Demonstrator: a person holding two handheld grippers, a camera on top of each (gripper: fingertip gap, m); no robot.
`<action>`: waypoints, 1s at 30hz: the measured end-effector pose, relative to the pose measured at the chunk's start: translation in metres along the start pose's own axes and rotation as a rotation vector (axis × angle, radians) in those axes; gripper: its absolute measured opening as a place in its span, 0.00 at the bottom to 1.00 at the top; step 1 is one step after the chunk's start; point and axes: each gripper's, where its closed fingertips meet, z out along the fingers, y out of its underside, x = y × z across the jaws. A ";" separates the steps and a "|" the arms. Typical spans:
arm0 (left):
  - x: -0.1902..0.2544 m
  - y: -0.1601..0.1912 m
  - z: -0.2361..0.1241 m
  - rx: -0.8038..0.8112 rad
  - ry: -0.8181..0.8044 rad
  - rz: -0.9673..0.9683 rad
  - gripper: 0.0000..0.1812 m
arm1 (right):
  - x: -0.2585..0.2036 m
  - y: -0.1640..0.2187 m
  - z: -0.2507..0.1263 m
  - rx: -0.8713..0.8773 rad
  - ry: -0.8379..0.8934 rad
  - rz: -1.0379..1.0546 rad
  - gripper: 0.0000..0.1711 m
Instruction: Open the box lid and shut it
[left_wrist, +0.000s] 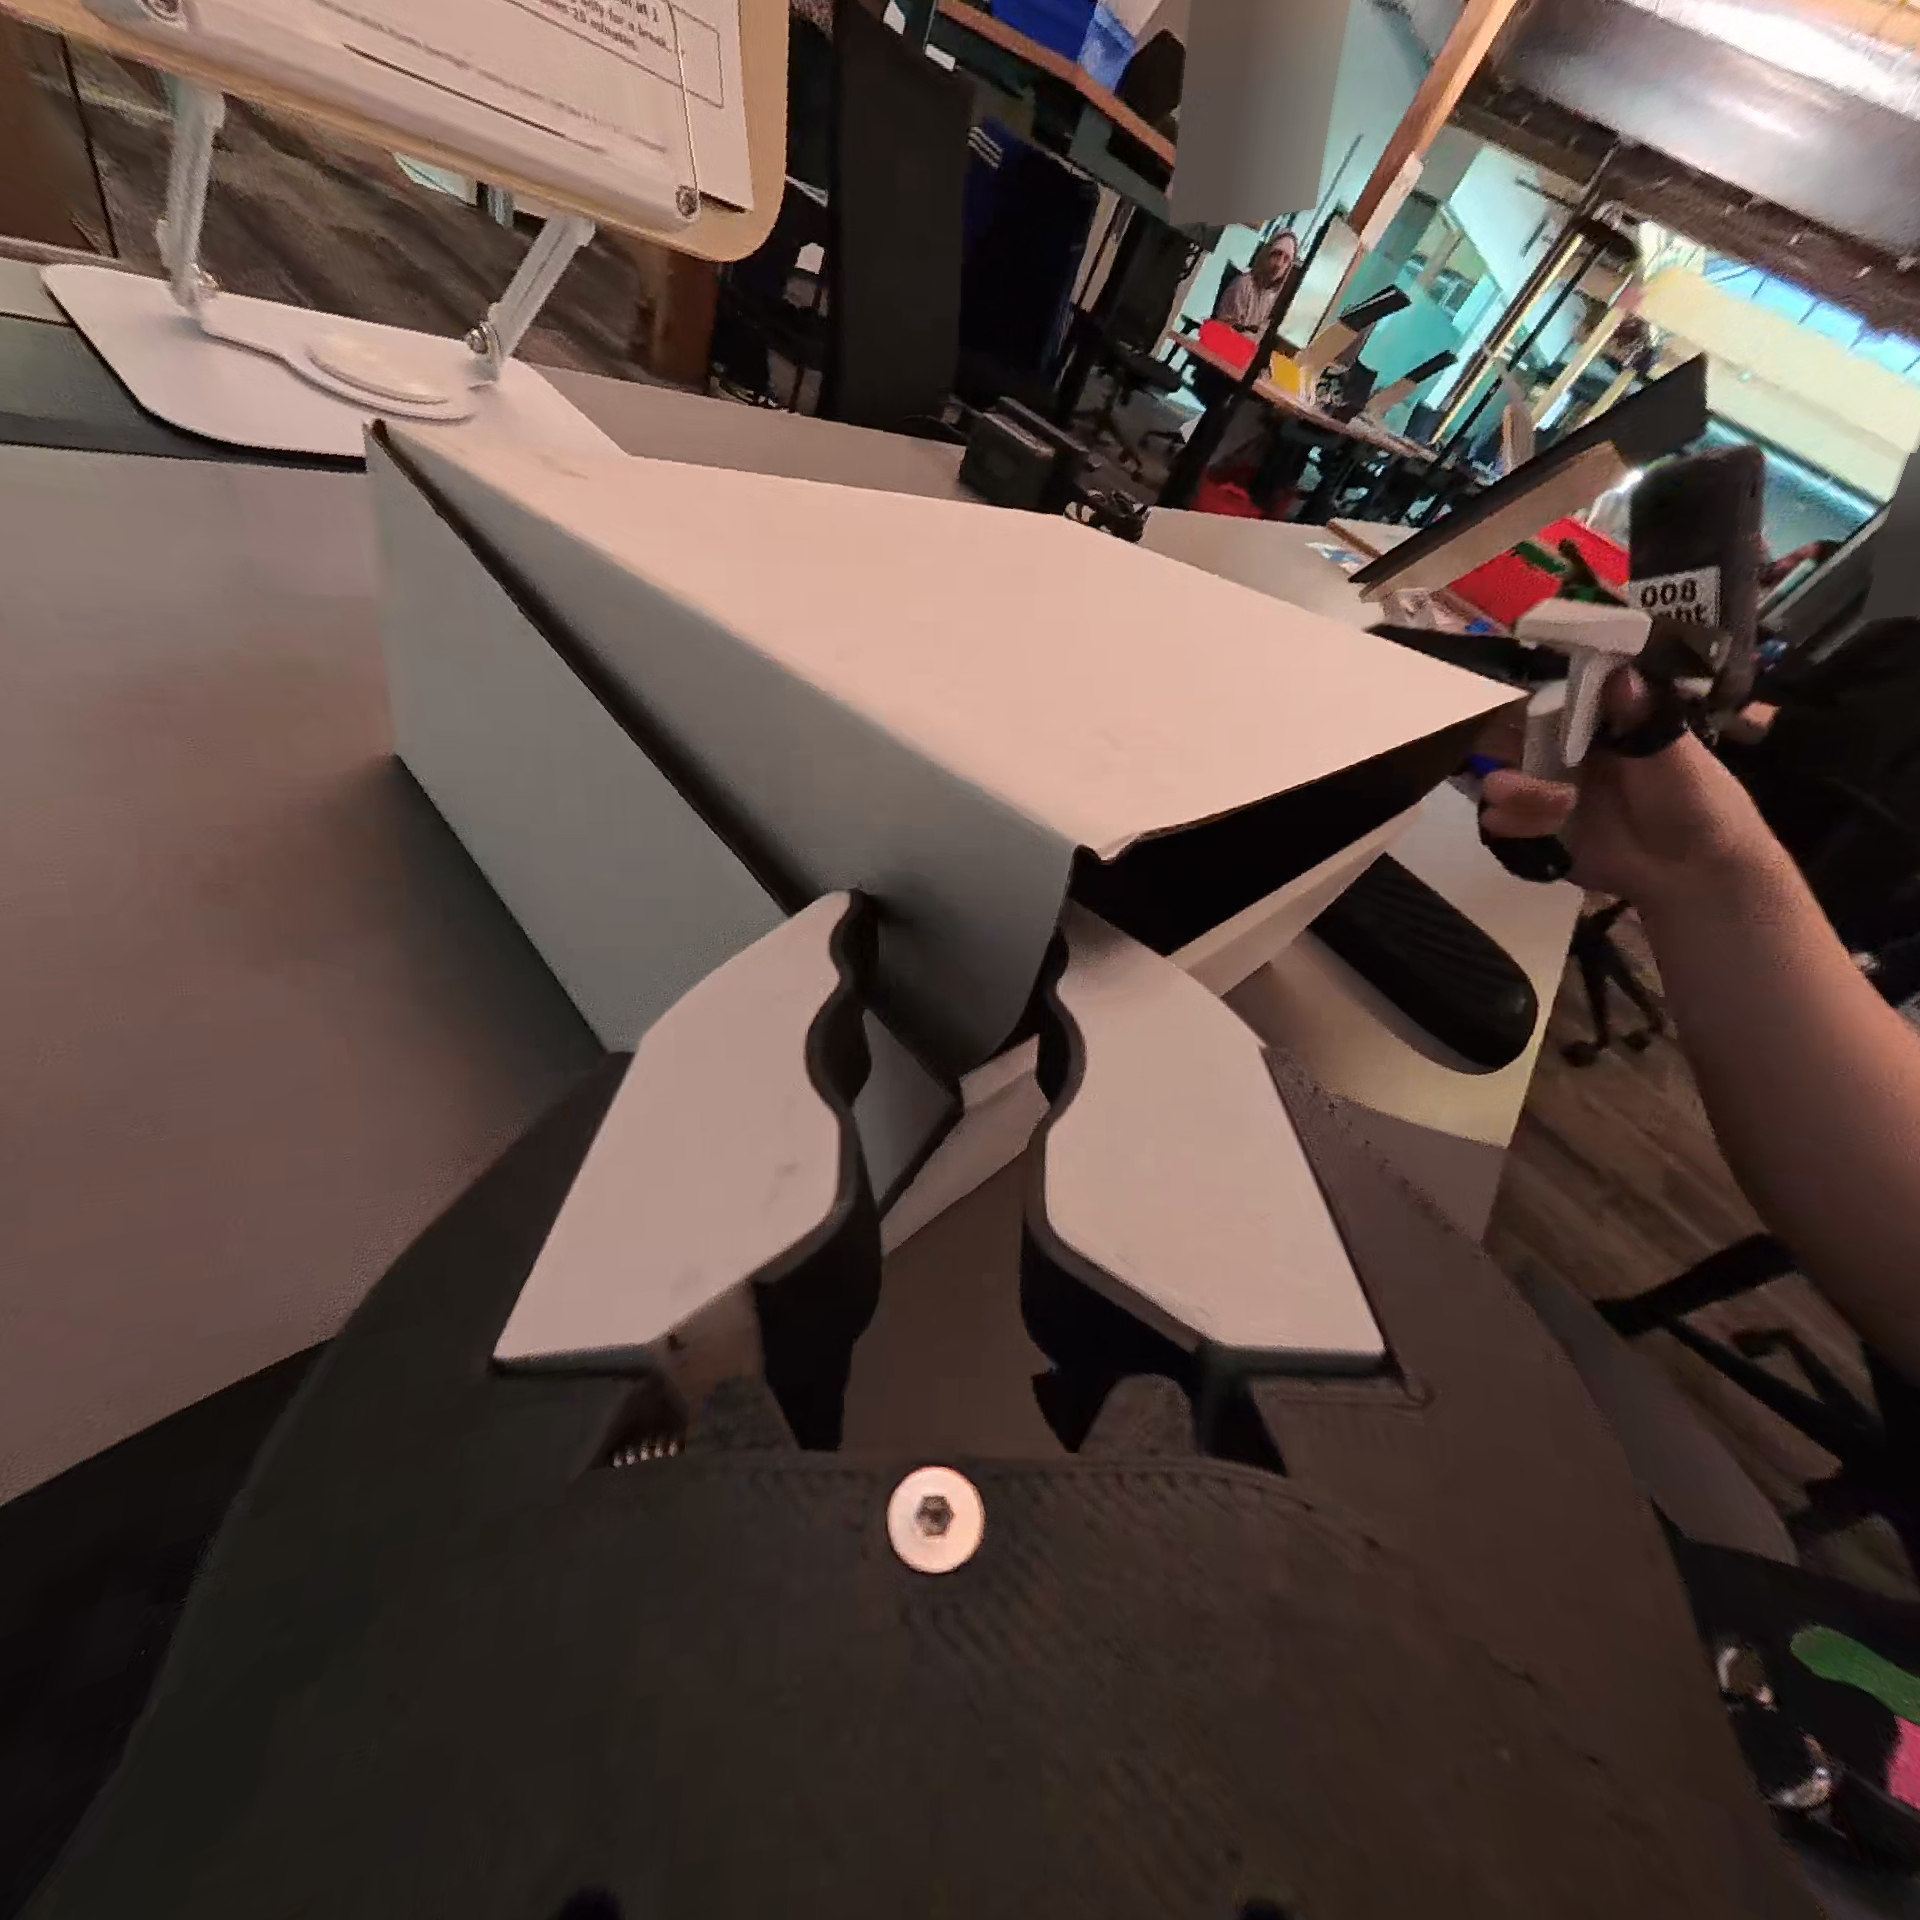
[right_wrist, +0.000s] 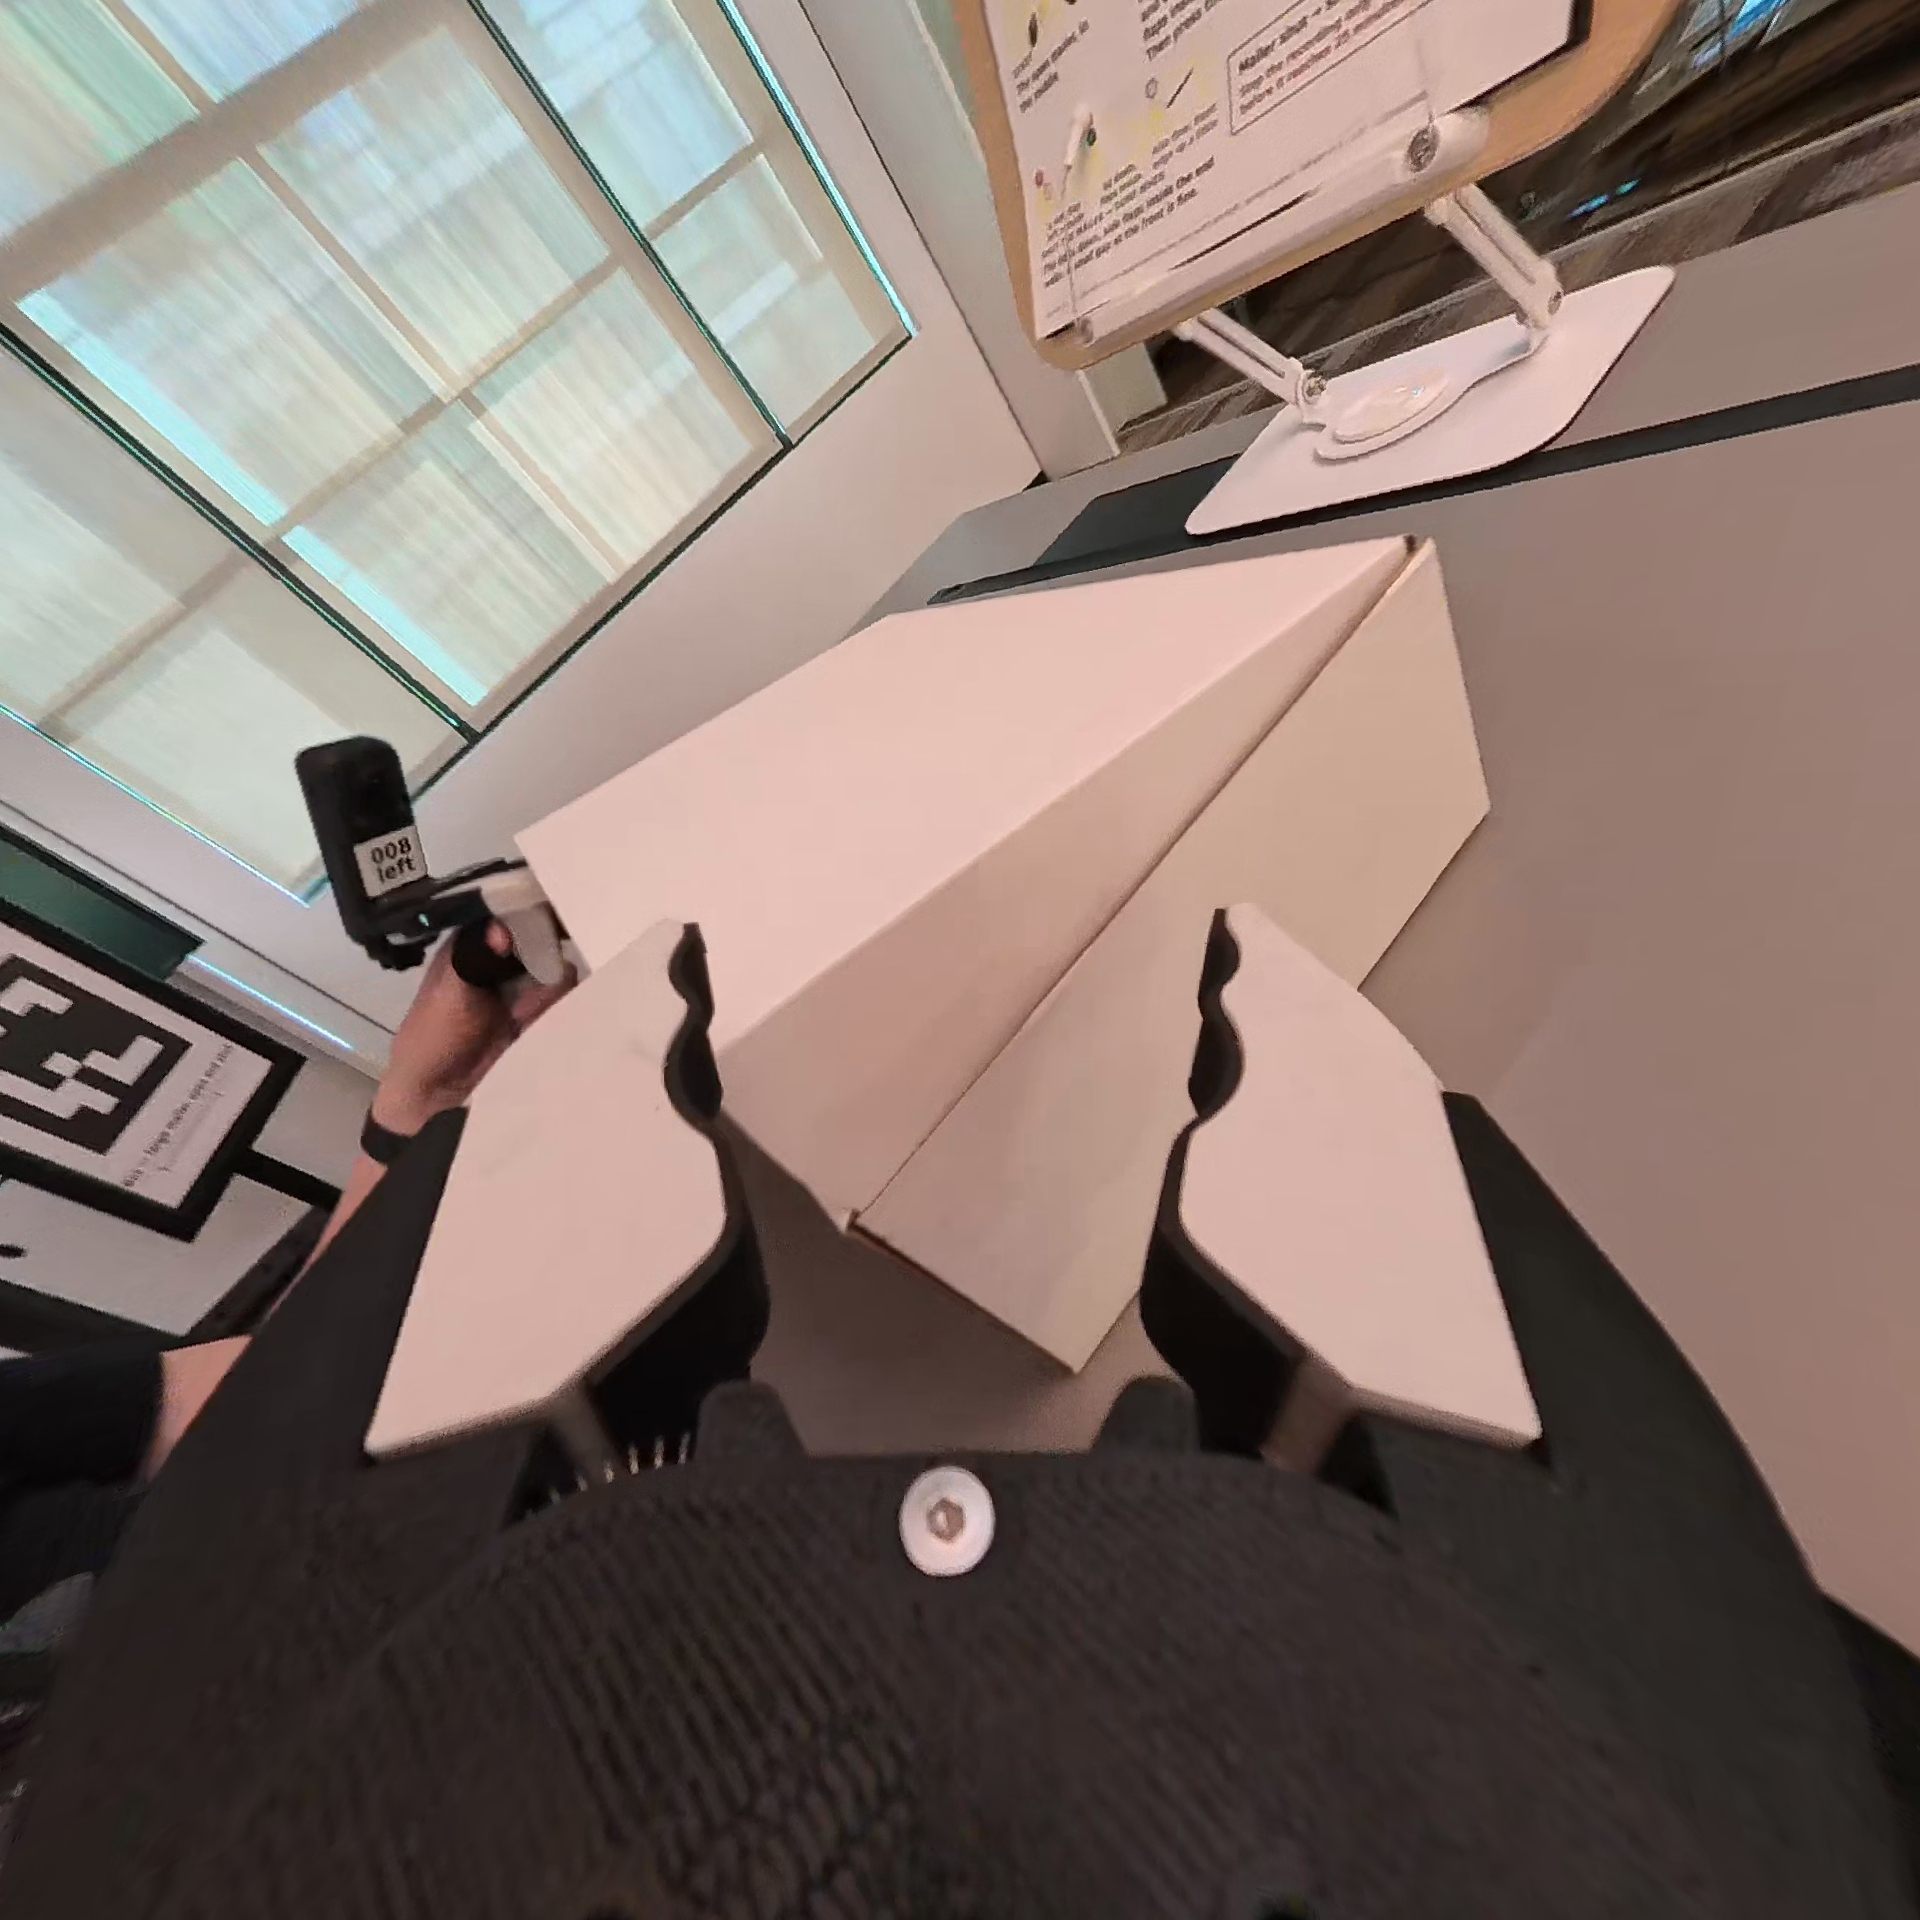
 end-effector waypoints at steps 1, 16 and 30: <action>0.001 0.002 0.001 -0.007 0.005 -0.013 0.15 | -0.004 0.003 -0.002 -0.001 0.005 -0.011 0.53; 0.000 0.004 0.000 -0.145 -0.052 0.034 0.12 | -0.112 0.015 0.043 -0.147 0.131 -1.066 0.38; -0.012 0.011 -0.018 -0.259 -0.252 0.153 0.11 | -0.104 0.058 0.103 -0.460 0.257 -1.425 0.09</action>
